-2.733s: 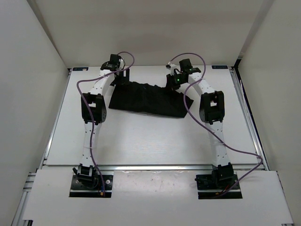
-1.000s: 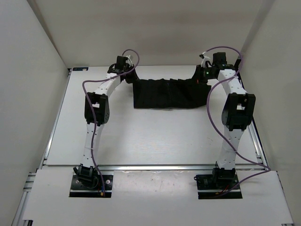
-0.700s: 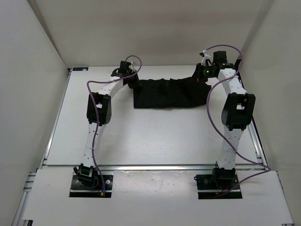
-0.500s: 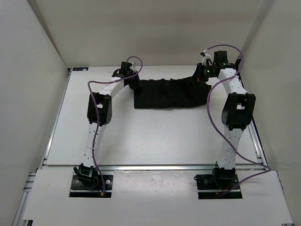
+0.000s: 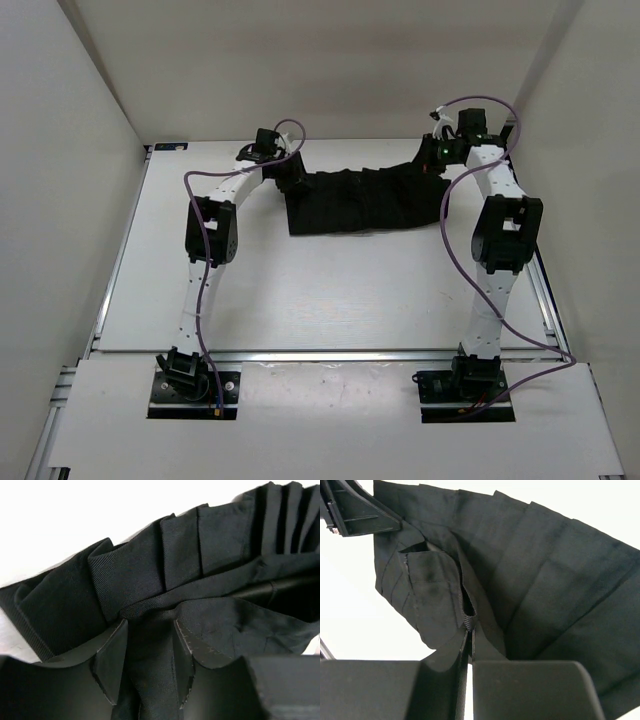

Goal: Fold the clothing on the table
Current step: Fold the skirt

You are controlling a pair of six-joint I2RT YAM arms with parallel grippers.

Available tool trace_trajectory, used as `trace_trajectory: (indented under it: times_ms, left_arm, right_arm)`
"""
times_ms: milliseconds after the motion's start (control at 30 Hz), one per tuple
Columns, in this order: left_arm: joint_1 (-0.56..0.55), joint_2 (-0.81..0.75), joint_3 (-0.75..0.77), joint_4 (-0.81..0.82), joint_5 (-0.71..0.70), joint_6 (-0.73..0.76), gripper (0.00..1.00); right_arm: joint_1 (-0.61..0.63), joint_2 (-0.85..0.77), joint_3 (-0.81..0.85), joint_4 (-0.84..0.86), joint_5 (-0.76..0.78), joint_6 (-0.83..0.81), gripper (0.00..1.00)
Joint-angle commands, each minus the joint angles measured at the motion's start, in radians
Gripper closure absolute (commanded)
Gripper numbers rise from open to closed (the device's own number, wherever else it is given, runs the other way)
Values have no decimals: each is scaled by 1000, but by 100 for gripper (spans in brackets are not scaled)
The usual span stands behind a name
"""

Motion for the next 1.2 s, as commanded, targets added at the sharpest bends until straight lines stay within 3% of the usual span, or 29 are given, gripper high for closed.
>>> trace_trajectory:
  times_ms: [0, 333, 467, 733, 1000, 1100, 1167]
  left_arm:
    - [-2, -47, -40, -8, 77, 29, 48]
    - [14, -201, -311, 93, 24, -1, 49]
    - [13, -283, -480, 128, 10, 14, 51]
    - [-61, -546, -965, 294, 14, -7, 53]
    - [-119, -783, -1232, 265, 15, 45, 54]
    - [-119, -874, -1263, 268, 11, 43, 49]
    - [-99, -941, -1267, 291, 13, -9, 26]
  right_arm:
    - [9, 8, 60, 18, -25, -7, 100]
    - [12, -15, 32, 3, -16, -40, 100]
    - [6, -94, -99, 0, -37, -34, 100]
    - [61, -278, -435, -129, -52, -125, 100]
    - [30, -423, -624, -167, -86, -169, 100]
    - [21, -458, -646, -155, -83, -198, 100]
    - [24, -461, -637, -141, -83, -195, 100]
